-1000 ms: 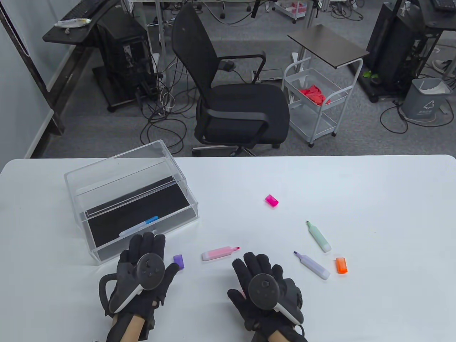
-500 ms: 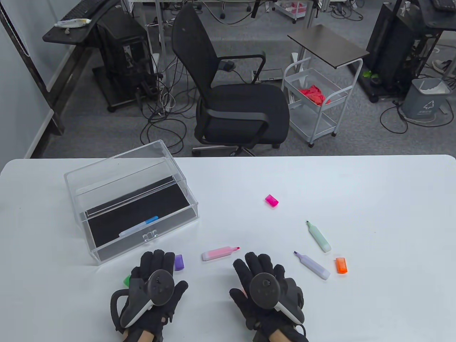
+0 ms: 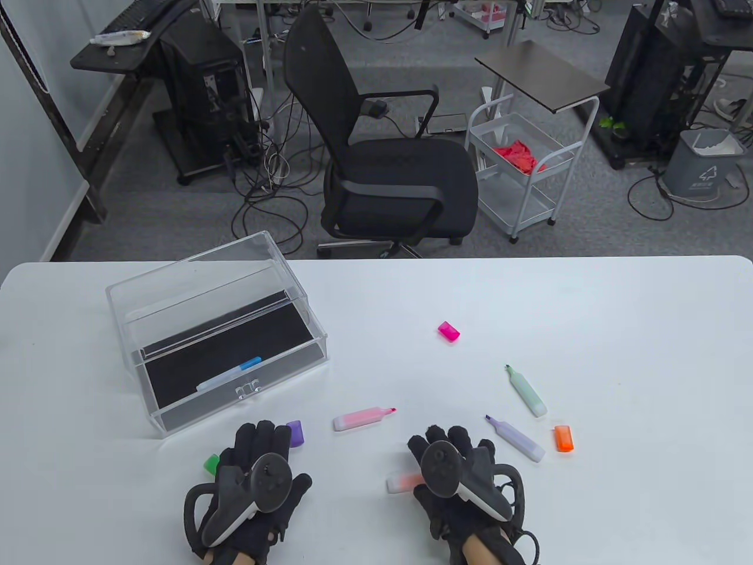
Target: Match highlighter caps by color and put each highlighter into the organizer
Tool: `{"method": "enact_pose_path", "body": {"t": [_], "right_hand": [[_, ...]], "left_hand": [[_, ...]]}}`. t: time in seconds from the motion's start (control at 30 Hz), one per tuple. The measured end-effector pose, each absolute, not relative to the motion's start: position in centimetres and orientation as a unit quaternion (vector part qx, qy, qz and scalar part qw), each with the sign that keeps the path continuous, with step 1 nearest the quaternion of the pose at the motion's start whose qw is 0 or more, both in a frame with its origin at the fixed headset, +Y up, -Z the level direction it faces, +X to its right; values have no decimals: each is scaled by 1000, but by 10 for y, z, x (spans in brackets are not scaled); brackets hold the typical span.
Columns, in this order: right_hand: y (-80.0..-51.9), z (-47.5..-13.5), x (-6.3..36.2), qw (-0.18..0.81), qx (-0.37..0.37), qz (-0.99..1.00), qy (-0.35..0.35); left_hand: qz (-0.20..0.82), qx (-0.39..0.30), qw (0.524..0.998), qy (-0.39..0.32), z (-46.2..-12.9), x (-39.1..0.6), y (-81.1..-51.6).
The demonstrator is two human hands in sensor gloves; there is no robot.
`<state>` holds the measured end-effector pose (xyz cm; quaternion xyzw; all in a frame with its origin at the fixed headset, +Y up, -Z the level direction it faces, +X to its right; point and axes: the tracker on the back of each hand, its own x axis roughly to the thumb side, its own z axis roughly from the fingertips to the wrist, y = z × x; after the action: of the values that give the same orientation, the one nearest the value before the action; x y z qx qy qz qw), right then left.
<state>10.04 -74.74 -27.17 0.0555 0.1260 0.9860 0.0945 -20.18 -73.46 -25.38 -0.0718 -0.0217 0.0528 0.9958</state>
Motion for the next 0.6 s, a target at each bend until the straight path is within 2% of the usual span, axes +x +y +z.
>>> {"method": "enact_pose_path", "body": {"t": [0.3,0.6], "right_hand": [[-763,-282,102,63,28,982,175],[-762,-284,103,54,17,983,173]], "left_hand": [[48,-87,995,-26,-254,-198,-736],[44,-98,994,-26,-255,-198,-739]]}}
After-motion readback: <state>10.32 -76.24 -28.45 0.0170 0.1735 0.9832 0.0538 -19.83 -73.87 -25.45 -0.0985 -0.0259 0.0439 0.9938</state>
